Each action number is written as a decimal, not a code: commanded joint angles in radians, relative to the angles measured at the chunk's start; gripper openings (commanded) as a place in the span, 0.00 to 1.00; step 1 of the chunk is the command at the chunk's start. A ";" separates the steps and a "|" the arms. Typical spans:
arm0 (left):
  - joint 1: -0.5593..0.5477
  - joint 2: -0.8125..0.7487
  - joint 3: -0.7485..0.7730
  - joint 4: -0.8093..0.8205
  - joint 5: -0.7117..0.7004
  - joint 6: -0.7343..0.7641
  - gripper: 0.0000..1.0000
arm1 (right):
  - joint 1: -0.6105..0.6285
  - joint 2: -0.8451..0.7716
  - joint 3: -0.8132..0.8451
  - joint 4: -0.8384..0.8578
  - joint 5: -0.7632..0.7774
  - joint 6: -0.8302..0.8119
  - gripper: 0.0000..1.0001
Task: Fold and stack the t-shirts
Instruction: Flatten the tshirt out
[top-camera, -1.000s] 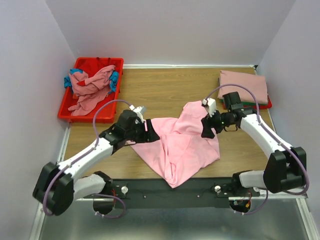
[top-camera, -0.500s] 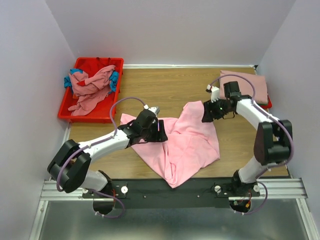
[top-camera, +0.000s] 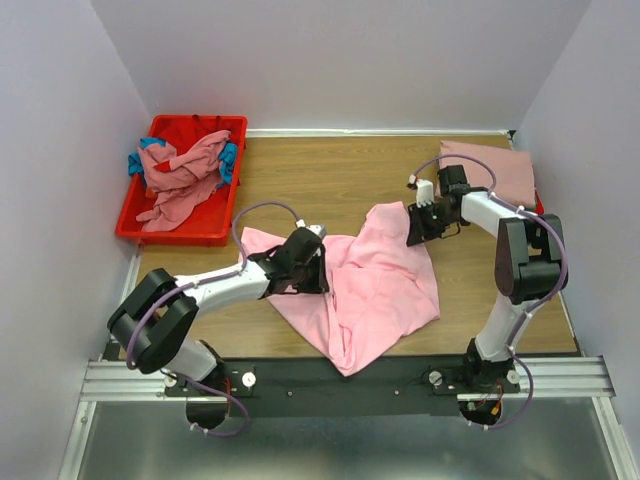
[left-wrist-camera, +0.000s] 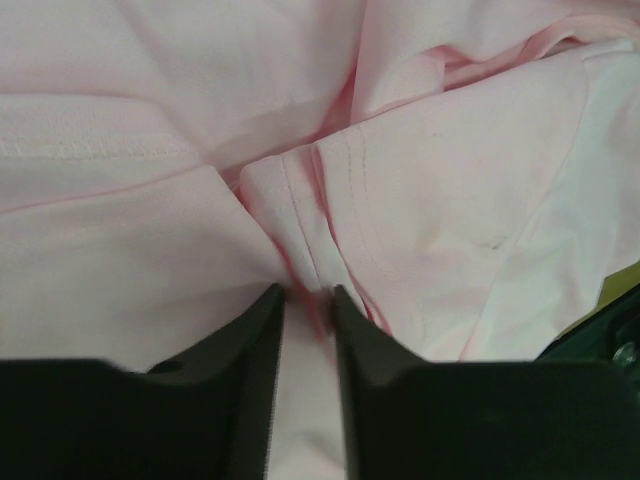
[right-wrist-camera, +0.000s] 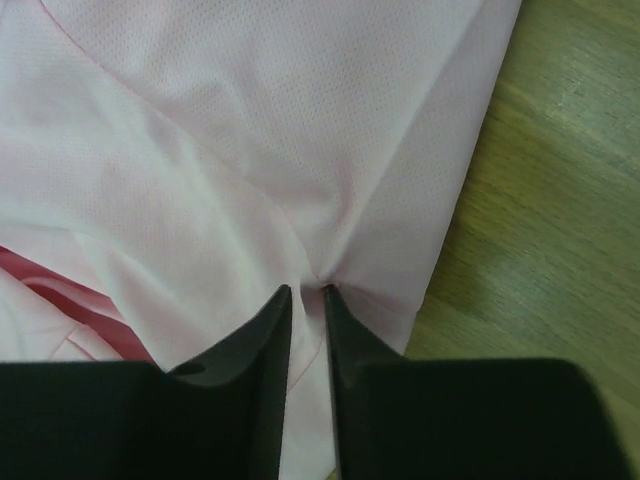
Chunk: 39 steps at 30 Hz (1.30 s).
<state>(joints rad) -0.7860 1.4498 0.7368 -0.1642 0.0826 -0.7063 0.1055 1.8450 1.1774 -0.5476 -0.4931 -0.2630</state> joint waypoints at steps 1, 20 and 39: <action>-0.007 0.000 -0.028 0.023 0.000 -0.001 0.19 | 0.000 0.011 0.027 0.003 0.027 0.002 0.15; -0.006 -0.958 -0.281 -0.299 -0.024 -0.445 0.00 | -0.023 -0.090 0.281 0.008 0.120 0.001 0.01; -0.006 -1.301 -0.189 -0.592 0.197 -0.453 0.60 | -0.036 -0.231 0.198 -0.034 -0.075 -0.169 0.78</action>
<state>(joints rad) -0.7879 0.1715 0.4759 -0.6823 0.2455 -1.1881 0.0715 1.7195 1.4502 -0.5426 -0.3595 -0.3332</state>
